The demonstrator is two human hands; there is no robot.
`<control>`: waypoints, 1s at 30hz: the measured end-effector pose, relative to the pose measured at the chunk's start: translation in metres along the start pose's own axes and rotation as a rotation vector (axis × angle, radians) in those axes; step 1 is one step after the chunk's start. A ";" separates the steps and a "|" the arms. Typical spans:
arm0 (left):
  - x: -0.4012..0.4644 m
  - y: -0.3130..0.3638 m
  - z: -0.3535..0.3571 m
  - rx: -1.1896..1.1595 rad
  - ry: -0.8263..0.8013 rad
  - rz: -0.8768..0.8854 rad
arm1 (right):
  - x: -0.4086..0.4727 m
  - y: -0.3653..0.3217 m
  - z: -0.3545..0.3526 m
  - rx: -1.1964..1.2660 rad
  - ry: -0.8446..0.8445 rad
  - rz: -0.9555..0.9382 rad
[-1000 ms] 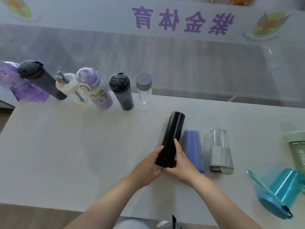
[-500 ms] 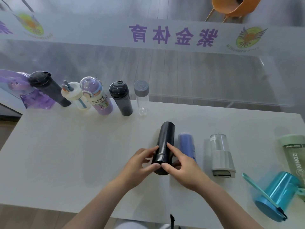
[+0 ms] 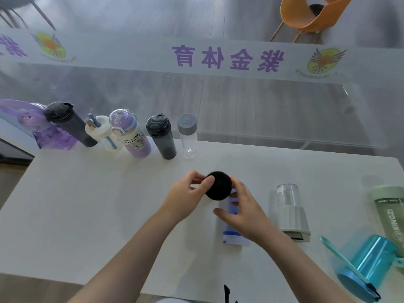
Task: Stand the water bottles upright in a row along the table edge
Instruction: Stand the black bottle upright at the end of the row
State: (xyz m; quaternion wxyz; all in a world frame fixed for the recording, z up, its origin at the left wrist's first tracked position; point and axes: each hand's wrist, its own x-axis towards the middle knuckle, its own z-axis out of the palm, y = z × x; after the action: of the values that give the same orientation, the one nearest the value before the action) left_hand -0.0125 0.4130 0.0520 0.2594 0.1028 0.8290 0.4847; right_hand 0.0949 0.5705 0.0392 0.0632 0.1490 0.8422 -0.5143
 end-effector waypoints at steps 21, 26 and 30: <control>0.059 0.024 -0.010 -0.113 -0.139 -0.219 | 0.087 0.019 0.033 0.052 0.264 0.008; 0.058 -0.014 -0.009 -0.109 -0.079 -0.168 | 0.094 0.024 0.027 0.023 0.261 -0.015; 0.055 -0.072 -0.012 0.400 -0.078 -0.203 | 0.105 0.028 0.020 -0.001 0.263 0.000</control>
State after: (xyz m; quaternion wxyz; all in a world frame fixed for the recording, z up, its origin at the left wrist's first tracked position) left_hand -0.0598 0.3909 -0.0233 0.3129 0.0869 0.9040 0.2779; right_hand 0.0034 0.5847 -0.0213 -0.0477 0.2149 0.8436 -0.4897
